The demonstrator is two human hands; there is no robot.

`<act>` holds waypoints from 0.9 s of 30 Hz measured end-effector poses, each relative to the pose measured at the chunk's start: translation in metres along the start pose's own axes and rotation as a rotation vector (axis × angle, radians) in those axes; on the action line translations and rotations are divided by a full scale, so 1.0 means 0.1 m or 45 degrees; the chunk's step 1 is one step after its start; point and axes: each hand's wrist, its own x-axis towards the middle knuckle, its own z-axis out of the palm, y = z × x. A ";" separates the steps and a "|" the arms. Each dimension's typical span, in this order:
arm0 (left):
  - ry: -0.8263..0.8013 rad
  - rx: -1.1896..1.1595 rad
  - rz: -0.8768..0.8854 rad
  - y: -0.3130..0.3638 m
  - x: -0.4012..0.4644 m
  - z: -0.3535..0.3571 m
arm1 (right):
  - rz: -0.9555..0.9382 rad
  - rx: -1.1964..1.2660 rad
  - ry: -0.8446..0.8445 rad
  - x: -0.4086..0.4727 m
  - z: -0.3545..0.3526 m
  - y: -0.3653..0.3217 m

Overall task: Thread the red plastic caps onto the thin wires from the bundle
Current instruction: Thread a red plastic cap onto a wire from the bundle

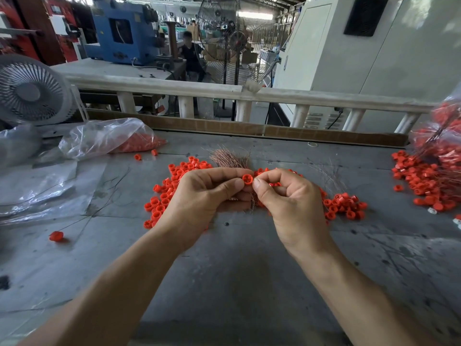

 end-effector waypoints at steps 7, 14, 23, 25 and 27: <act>0.010 -0.008 -0.005 0.01 0.00 0.02 | 0.060 0.106 0.035 0.00 0.05 0.03; 0.029 0.001 0.007 0.01 -0.02 0.05 | 0.096 0.105 0.087 -0.01 0.07 0.00; 0.089 0.071 0.064 -0.01 -0.05 0.14 | 0.088 -0.012 0.141 -0.04 0.11 -0.04; 0.084 0.060 0.069 -0.01 -0.04 0.13 | 0.142 0.043 0.125 -0.03 0.10 -0.04; 0.076 0.052 0.075 -0.01 -0.04 0.13 | 0.242 0.187 0.052 -0.03 0.07 -0.04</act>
